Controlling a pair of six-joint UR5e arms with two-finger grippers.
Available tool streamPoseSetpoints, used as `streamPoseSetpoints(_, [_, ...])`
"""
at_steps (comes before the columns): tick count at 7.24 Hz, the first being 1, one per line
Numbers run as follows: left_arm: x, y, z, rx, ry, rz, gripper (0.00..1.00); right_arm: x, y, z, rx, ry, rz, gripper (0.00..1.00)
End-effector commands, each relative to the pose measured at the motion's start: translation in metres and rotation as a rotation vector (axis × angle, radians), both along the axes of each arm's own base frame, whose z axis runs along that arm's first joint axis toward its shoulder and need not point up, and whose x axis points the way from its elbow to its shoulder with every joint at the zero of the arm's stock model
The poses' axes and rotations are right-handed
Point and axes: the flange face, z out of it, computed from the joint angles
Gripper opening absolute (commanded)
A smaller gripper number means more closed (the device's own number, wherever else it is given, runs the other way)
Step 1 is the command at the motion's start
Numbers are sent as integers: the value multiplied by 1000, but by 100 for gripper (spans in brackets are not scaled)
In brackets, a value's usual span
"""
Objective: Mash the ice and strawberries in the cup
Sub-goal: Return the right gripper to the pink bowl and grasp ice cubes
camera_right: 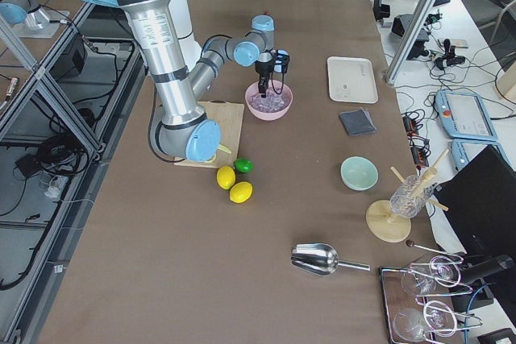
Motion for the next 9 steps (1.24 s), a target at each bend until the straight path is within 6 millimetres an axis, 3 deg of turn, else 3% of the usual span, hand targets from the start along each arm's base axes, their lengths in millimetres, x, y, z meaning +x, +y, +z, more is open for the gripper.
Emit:
streamPoseSetpoints(1, [0, 1, -4, 7, 0, -2, 99, 2, -11, 5, 37, 21, -22, 57])
streamPoseSetpoints(6, [0, 1, -1, 2, 1, 1, 99, -6, -7, 7, 36, 29, -30, 54])
streamPoseSetpoints(7, [0, 1, -1, 2, 1, 1, 99, -8, -5, 10, 34, 33, -33, 49])
streamPoseSetpoints(9, [0, 1, -3, 5, 0, -1, 99, -9, -5, 11, 41, 41, -29, 28])
